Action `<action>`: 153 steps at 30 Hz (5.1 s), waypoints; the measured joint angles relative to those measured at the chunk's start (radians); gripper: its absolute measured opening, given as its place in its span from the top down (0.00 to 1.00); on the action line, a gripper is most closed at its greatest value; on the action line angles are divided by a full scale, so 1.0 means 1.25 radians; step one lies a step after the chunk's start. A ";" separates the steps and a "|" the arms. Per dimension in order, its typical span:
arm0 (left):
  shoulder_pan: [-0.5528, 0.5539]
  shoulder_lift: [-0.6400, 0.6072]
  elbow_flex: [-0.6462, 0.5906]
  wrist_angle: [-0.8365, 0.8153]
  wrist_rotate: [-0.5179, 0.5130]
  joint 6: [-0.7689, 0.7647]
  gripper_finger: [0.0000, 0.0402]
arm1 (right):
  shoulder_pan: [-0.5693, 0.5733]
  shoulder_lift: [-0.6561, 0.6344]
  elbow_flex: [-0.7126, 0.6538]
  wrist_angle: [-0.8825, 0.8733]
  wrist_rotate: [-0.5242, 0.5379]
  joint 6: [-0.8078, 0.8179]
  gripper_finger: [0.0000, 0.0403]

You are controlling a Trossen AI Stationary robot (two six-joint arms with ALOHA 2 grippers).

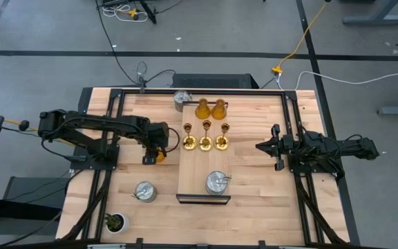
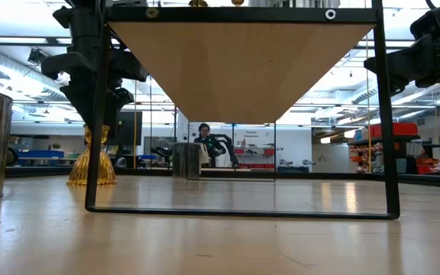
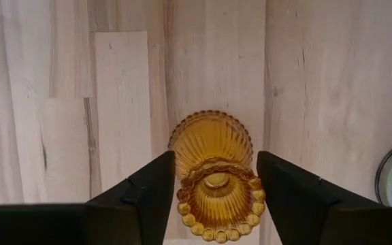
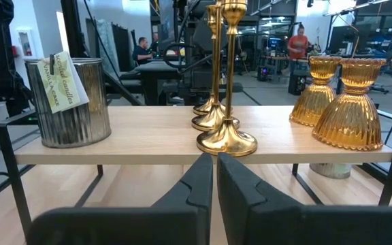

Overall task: Pick & Place candle stick holders
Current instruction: Put the glass candle holder on the shelf aligned with the other glass candle holder

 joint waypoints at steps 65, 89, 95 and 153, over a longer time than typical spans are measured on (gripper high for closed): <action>0.006 -0.001 0.105 -0.100 -0.054 0.036 0.55 | 0.000 0.000 0.000 0.000 0.000 0.000 0.93; 0.063 -0.001 0.162 -0.224 -0.049 0.085 0.55 | 0.000 0.000 0.000 0.000 0.000 0.000 0.93; 0.098 -0.001 0.228 -0.233 -0.050 0.115 0.55 | 0.000 0.000 0.000 0.000 0.000 0.000 0.93; 0.229 0.167 0.603 -0.367 -0.048 0.162 0.55 | 0.000 0.000 0.000 0.000 0.000 0.000 0.93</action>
